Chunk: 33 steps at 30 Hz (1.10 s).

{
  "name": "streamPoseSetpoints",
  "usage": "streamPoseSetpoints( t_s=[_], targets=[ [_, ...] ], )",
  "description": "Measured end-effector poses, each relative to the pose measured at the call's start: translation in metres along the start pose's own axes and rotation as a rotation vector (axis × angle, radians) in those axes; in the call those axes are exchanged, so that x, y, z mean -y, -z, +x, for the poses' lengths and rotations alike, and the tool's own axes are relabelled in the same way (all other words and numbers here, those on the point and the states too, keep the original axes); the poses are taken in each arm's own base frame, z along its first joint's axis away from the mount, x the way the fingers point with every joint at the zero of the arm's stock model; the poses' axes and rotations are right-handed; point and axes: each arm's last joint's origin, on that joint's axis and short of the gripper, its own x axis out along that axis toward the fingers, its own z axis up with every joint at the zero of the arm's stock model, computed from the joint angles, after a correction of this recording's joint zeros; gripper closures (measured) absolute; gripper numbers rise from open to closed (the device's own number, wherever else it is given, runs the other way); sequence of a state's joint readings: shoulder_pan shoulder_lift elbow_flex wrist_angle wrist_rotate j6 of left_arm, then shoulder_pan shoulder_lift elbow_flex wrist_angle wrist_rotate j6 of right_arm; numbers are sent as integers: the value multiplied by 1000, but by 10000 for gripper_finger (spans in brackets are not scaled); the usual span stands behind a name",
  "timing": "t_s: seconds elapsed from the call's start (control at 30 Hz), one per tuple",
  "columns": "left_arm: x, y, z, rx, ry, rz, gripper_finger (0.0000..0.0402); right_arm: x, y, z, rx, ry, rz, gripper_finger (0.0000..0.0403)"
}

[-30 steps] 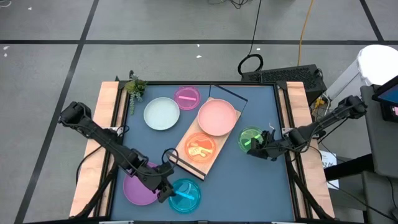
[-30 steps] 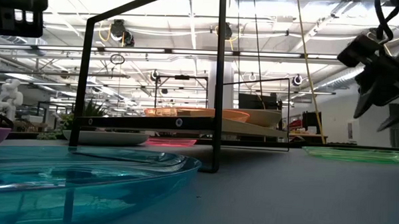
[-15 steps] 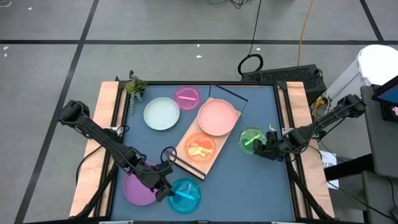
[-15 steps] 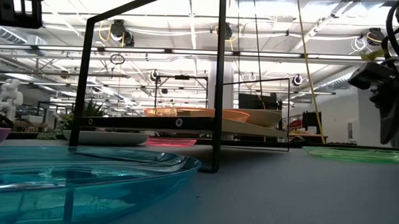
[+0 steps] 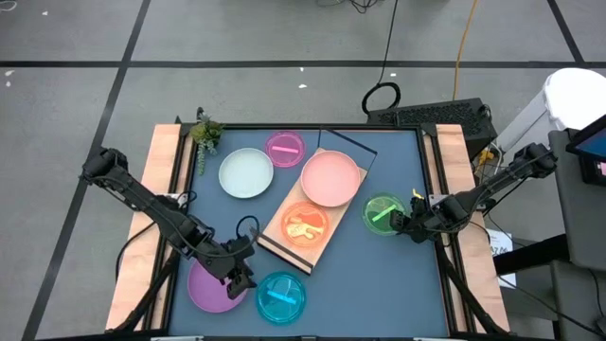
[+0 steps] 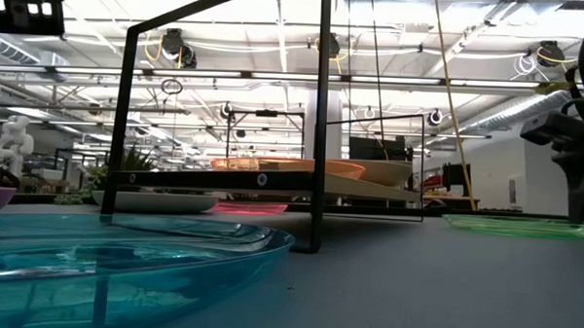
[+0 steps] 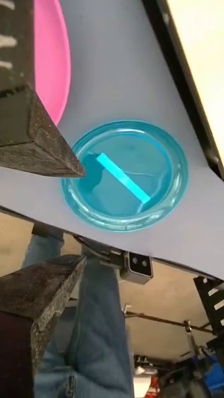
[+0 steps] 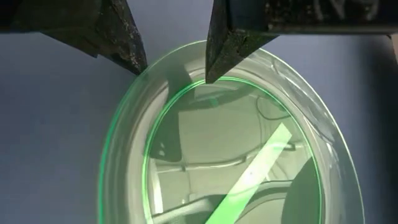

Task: Place and stack plates onto a shelf
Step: Stack the green plate on top of the orange plate on the shelf

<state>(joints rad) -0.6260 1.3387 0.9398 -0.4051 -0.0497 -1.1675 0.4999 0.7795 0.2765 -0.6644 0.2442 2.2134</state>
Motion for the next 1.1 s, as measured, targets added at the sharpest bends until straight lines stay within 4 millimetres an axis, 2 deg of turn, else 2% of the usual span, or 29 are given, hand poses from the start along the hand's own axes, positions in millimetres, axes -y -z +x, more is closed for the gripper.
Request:
streamPoseSetpoints(
  t_s=[0.23, 0.6, 0.83, 1.1],
  targets=[
    [-4, -6, 0, 11, -20, 7, 183, 9, -4, 9, 18, 13, -8, 298],
    [-6, -11, 1, 27, -22, -17, 183, 8, -4, 9, 9, 4, -23, 395],
    [-6, -11, 1, 25, -25, -11, 183, 3, -3, -1, -22, -41, -42, 400],
    [3, -15, -3, 66, 71, -57, 183, -20, 9, -15, -95, -252, -104, 402]
  ],
)
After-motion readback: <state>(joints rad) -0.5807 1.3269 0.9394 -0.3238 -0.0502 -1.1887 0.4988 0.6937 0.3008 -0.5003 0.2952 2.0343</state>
